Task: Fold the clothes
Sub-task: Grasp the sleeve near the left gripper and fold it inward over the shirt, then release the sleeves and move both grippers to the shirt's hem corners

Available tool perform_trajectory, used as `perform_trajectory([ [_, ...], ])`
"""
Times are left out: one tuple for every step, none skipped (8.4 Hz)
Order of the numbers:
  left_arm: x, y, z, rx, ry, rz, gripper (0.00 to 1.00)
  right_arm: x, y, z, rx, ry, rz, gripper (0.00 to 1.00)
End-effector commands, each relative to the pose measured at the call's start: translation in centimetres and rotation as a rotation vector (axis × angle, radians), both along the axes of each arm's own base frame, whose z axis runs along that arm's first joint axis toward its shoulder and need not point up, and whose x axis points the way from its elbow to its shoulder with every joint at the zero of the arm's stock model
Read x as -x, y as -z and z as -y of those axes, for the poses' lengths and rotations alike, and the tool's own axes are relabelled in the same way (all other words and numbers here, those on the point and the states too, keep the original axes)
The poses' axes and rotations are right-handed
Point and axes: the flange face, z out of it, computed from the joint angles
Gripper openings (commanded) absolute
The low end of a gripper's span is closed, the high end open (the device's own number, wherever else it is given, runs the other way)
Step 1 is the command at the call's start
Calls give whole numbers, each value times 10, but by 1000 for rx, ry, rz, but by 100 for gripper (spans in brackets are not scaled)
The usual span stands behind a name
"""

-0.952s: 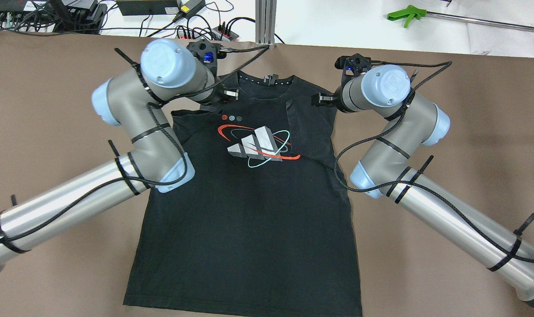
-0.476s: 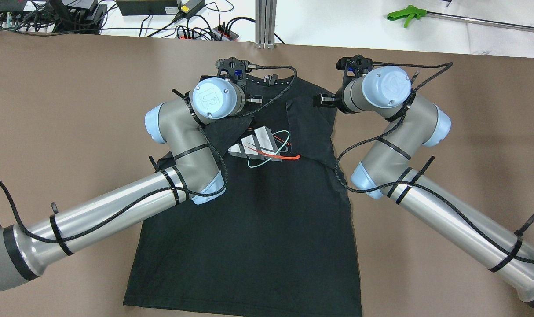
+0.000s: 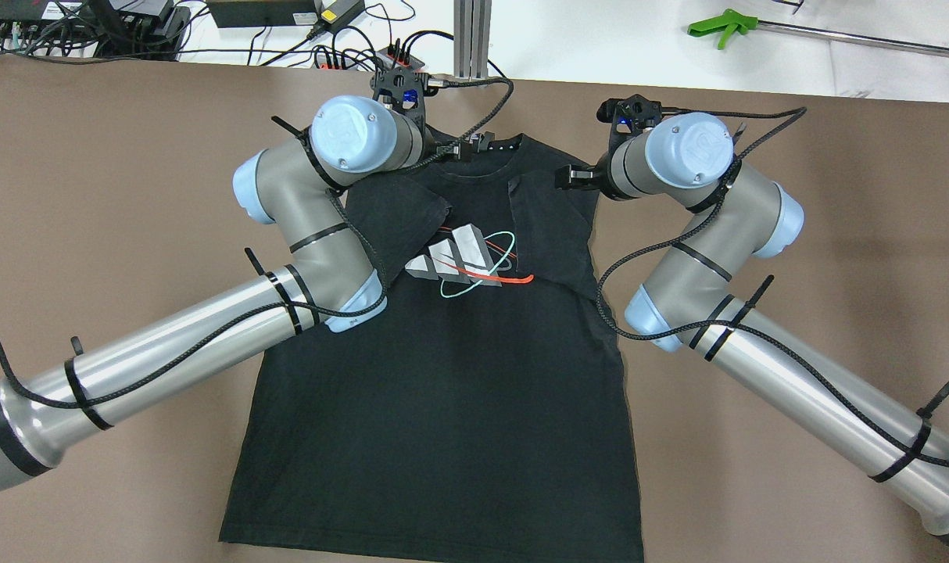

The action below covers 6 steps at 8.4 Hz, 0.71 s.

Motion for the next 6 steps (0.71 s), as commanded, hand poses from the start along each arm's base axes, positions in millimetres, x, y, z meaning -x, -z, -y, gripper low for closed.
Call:
perform_trajectory([
  [73, -35, -14, 54, -124, -85, 95, -18, 8, -34, 55, 122, 75, 94],
  [99, -45, -36, 44, -153, -116, 95, -44, 5, -68, 90, 155, 102, 94],
  [126, -66, -68, 46, -175, -139, 95, -73, 4, -109, 134, 186, 147, 94],
  [146, -82, -96, 86, -196, -175, 95, -101, 1, -148, 157, 239, 186, 94],
  [167, -95, -127, 133, -204, -220, 95, -126, -9, -181, 170, 269, 201, 94],
  [185, -122, -153, 174, -195, -225, 95, -143, -28, -204, 231, 251, 213, 94],
])
